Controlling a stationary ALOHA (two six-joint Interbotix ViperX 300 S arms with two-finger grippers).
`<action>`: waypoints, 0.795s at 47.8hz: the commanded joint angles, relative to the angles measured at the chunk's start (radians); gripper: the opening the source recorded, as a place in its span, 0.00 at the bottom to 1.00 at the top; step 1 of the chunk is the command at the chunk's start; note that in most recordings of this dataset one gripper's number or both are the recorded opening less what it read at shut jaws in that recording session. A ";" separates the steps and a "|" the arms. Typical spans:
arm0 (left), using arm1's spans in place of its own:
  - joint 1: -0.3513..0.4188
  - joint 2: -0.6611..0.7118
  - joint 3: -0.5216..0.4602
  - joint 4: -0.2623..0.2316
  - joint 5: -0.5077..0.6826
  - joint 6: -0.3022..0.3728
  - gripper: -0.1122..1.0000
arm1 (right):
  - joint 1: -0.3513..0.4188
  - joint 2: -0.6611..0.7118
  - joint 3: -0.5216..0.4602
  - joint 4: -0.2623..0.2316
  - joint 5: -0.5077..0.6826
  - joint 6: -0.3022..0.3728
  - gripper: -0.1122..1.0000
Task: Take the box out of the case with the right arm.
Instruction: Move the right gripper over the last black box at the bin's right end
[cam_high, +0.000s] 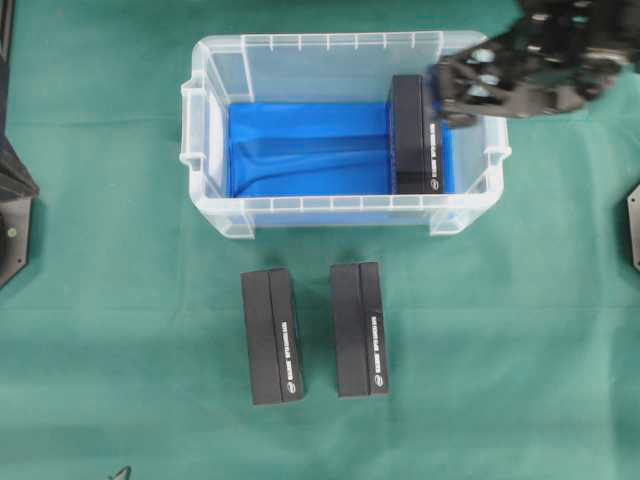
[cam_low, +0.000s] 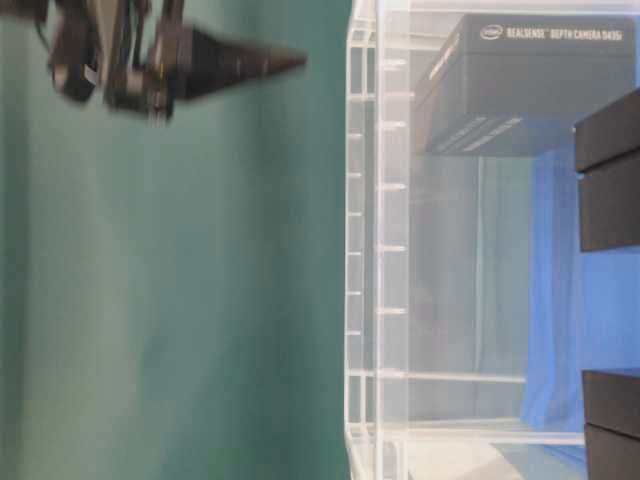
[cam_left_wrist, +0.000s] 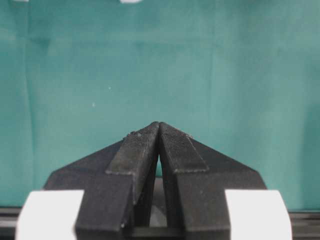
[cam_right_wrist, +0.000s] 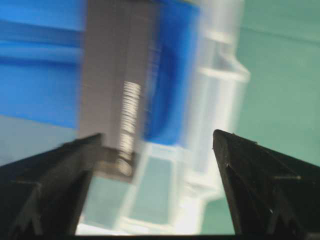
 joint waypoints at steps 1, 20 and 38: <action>-0.003 0.002 -0.029 0.002 -0.005 0.000 0.10 | 0.002 0.032 -0.072 0.005 -0.003 -0.018 0.89; -0.002 -0.005 -0.028 0.002 -0.005 0.002 0.10 | 0.002 0.081 -0.117 0.029 -0.003 -0.017 0.90; -0.003 -0.006 -0.026 0.002 -0.005 0.002 0.10 | 0.002 0.094 -0.118 0.031 -0.008 -0.017 0.90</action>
